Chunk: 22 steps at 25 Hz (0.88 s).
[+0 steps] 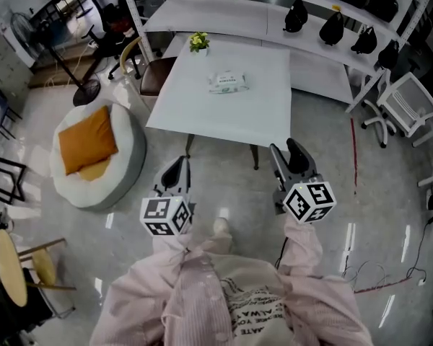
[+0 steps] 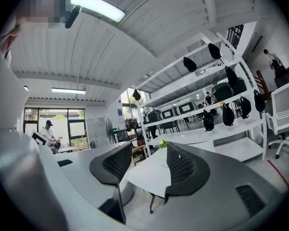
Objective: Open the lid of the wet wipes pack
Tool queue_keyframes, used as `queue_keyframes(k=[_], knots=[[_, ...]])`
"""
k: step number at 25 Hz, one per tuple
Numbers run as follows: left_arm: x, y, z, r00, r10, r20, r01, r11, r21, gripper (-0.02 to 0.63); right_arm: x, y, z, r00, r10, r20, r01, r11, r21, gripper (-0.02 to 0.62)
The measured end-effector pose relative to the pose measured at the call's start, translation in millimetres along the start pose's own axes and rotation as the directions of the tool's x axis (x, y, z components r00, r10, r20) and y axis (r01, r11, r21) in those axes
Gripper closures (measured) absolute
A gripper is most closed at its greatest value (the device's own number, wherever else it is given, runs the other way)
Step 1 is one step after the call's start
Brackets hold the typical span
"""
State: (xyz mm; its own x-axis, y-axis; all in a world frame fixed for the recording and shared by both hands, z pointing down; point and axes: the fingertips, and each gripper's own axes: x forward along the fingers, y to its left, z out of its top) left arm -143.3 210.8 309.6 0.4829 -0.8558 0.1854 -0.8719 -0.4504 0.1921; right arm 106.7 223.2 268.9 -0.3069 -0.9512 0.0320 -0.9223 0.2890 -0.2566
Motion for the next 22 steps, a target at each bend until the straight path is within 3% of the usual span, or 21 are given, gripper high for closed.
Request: queue_keyframes(k=[13,22], knots=[[74,35,17,0.997,-0.070,-0.015,0.070,0.997,0.008,0.606,66,-20,-4,0.999,-0.050,-0.014,0.050,0.999,-0.010,0.390],[100,53,8,0.997,-0.067,-0.046,0.067,0.998,-0.012,0.606,97,-32,-16,0.997,-0.056,-0.044,0.056,0.998,-0.006,0.390]])
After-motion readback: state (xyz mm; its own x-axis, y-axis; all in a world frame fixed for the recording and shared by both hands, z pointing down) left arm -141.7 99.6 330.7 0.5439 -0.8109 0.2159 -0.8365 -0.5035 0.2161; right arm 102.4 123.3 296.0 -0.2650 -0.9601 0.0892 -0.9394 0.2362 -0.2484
